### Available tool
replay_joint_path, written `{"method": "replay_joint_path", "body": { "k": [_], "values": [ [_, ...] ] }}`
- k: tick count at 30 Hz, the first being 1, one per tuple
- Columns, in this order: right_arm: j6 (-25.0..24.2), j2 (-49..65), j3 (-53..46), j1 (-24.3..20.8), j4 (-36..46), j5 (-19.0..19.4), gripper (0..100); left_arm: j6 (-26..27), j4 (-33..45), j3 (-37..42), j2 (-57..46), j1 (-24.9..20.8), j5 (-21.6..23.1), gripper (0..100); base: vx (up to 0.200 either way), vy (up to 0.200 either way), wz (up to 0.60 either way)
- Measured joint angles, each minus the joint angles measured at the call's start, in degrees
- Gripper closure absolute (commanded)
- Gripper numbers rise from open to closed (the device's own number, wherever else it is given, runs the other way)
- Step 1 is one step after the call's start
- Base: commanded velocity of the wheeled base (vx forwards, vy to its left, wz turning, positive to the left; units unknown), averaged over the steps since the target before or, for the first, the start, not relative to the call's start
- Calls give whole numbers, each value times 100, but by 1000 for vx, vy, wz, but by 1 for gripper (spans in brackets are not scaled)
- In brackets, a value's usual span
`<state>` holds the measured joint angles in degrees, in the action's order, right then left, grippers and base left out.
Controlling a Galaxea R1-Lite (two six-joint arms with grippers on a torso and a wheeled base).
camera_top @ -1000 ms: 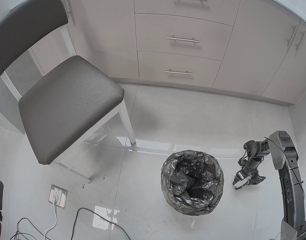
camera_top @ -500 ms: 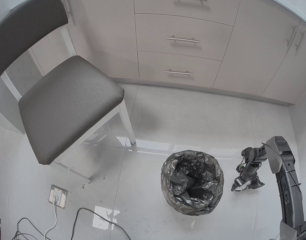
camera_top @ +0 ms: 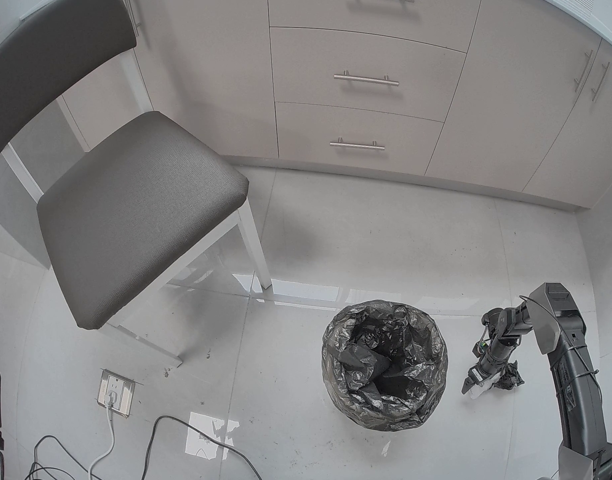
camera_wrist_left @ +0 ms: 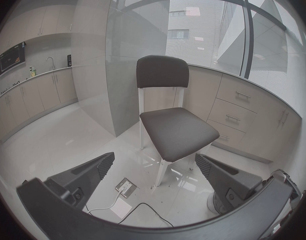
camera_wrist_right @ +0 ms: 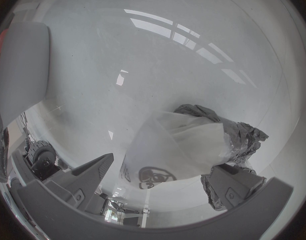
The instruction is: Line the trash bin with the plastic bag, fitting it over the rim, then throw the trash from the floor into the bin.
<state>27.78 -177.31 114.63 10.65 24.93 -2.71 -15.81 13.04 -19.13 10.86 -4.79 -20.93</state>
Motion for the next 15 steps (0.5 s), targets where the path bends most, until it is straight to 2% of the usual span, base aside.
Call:
{"method": "replay_joint_path", "body": {
  "k": [1, 2, 15],
  "values": [
    [-30, -4, 0, 1, -2, -2, 0, 0, -2, 4, -1, 2, 0, 0, 0, 0, 0],
    [-55, -9, 0, 9, -5, -5, 100, 0, -2, 11, -1, 2, 2, 0, 0, 0, 0],
    [-393, -22, -5, 12, 11, 6, 100, -6, -38, 138, -111, 2, 5, 0, 0, 0, 0]
  ]
}}
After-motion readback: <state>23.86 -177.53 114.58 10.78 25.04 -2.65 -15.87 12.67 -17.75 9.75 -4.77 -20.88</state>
